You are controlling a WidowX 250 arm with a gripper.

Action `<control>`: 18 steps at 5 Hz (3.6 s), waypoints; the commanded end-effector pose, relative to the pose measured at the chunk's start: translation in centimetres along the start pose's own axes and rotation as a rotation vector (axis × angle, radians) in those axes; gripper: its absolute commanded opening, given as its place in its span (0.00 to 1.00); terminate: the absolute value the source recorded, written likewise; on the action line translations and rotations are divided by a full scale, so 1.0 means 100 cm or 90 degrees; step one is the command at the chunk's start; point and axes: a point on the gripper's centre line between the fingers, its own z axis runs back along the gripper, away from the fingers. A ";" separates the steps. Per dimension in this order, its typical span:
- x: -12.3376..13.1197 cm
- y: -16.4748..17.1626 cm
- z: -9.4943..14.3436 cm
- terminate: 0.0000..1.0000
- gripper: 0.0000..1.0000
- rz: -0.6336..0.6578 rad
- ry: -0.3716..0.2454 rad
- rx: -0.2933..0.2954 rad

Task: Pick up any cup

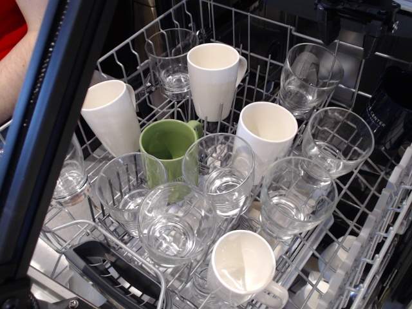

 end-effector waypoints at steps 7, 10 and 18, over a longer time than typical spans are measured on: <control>0.023 0.015 -0.087 0.00 1.00 0.018 -0.035 0.071; 0.000 0.023 -0.105 0.00 1.00 0.017 0.010 0.102; 0.005 0.013 -0.041 0.00 0.00 0.105 0.029 -0.007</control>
